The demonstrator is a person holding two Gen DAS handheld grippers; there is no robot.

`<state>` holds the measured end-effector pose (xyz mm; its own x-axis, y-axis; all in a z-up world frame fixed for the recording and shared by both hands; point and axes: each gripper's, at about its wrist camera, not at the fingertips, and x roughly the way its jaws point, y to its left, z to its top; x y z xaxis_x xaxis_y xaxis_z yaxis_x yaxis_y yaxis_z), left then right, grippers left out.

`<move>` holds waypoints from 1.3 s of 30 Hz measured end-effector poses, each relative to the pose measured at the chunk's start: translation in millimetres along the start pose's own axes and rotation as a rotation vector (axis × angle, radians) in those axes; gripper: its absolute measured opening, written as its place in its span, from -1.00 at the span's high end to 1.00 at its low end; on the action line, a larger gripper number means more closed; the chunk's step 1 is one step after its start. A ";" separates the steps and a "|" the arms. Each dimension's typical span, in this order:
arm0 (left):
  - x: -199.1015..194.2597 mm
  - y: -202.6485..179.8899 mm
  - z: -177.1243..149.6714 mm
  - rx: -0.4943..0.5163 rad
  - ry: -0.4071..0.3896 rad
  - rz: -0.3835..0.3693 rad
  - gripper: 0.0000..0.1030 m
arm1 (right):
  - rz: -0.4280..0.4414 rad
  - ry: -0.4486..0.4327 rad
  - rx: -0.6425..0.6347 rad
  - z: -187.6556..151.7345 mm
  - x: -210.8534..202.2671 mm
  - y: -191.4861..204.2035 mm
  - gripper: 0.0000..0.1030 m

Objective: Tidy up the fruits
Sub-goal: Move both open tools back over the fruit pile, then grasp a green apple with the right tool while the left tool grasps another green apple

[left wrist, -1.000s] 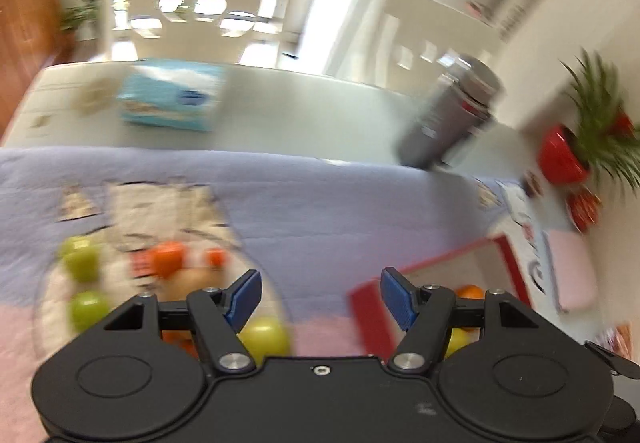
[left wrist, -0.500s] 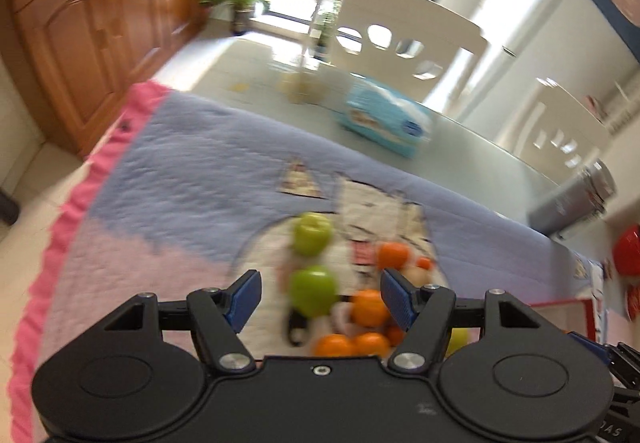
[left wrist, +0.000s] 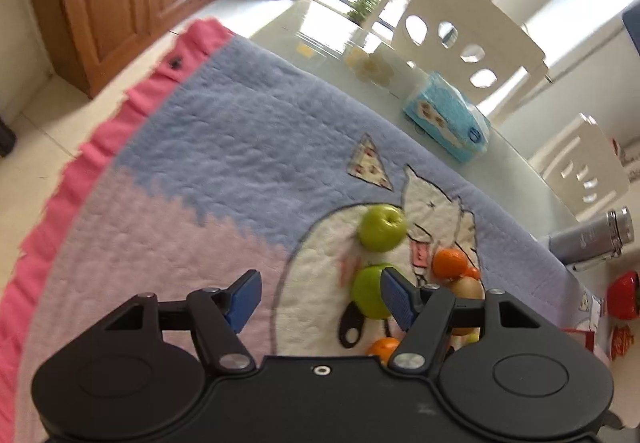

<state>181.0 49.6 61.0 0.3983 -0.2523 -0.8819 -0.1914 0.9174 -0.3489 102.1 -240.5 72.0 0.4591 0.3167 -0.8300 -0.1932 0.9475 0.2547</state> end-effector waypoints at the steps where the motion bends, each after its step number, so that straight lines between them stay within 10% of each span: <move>1: 4.9 -5.3 0.1 0.013 0.009 -0.008 -0.52 | -0.003 0.012 0.004 -3.9 4.7 1.9 -0.25; 19: 90.8 -45.5 -12.8 0.115 0.178 -0.006 -0.50 | -0.177 0.039 0.040 -2.5 52.5 -39.2 -0.21; 26: 106.7 -42.6 -20.1 0.092 0.206 -0.005 -0.26 | -0.257 0.100 -0.071 12.0 87.4 -42.2 -0.34; 36: 89.8 -52.7 -22.1 0.169 0.103 -0.019 0.02 | -0.214 0.083 -0.029 2.2 95.5 -56.1 -0.01; 39: 76.3 -51.5 -19.7 0.165 0.072 -0.029 0.42 | -0.188 0.050 0.001 -0.4 86.7 -59.5 0.00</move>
<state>203.6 -22.9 5.5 0.3351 -0.2953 -0.8947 -0.0285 0.9460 -0.3229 153.1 -269.4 -15.3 0.4432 0.1314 -0.8868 -0.1072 0.9899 0.0931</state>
